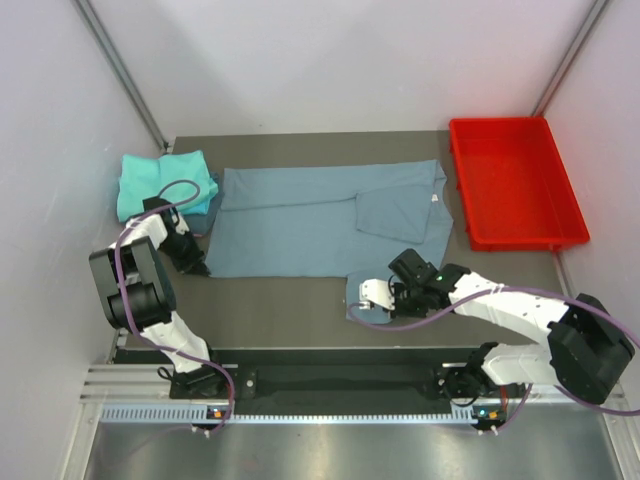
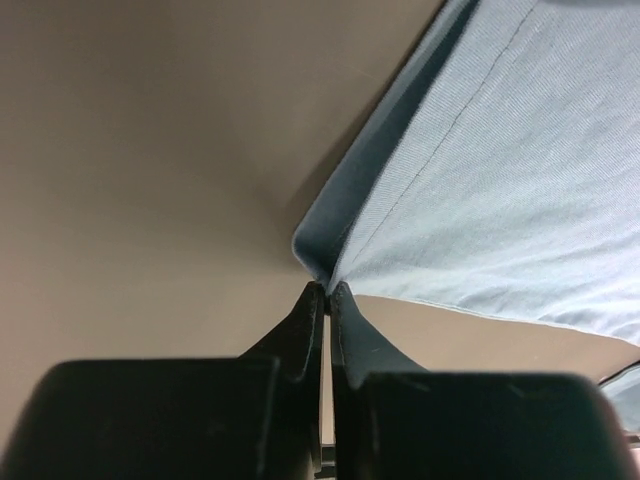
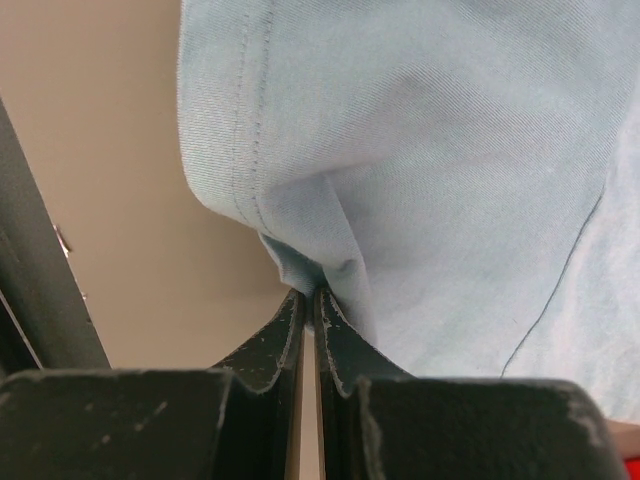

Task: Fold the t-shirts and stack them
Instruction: Fold the tshirt

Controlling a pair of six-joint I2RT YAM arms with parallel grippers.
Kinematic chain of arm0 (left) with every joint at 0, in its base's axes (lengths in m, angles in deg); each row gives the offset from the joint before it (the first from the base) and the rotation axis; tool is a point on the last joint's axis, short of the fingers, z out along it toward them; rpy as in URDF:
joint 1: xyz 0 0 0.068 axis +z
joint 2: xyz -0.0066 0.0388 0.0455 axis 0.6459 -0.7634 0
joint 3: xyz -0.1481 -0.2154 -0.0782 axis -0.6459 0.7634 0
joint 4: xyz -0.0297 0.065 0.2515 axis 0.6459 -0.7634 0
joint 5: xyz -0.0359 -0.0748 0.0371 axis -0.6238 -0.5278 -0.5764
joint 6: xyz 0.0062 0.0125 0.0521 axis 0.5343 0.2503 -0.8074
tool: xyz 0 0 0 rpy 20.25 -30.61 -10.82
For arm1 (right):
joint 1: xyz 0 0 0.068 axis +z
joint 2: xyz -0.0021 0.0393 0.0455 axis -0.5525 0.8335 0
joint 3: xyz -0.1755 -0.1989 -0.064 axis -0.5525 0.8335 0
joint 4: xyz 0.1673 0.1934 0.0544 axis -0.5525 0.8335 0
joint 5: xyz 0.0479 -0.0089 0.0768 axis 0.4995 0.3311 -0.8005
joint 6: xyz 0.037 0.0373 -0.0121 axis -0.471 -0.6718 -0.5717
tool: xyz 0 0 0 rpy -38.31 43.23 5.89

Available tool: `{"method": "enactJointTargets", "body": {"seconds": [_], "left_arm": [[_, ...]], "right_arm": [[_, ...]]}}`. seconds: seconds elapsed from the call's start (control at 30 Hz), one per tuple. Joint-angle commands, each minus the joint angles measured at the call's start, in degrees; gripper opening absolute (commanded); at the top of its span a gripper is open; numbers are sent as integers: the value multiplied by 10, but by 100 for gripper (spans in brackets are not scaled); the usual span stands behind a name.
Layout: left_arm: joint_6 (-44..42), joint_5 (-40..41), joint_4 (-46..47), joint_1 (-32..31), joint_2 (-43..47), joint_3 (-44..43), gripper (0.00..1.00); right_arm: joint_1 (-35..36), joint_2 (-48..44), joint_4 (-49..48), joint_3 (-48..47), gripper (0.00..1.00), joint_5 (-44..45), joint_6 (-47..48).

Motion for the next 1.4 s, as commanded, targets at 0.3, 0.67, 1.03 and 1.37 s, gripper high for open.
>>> {"method": "enactJointTargets", "body": {"seconds": [0.3, 0.67, 1.03, 1.37], "left_arm": [[-27, -29, -11, -35, 139, 36, 0], [-39, -50, -20, -54, 181, 32, 0], [-59, -69, -34, -56, 201, 6, 0], [-89, -65, -54, -99, 114, -150, 0]], "right_arm": [[-163, -64, 25, -73, 0, -2, -52], [-223, -132, 88, -130, 0, -21, -45], [-223, -202, 111, -155, 0, -16, -74], [-250, -161, 69, -219, 0, 20, -46]]}}
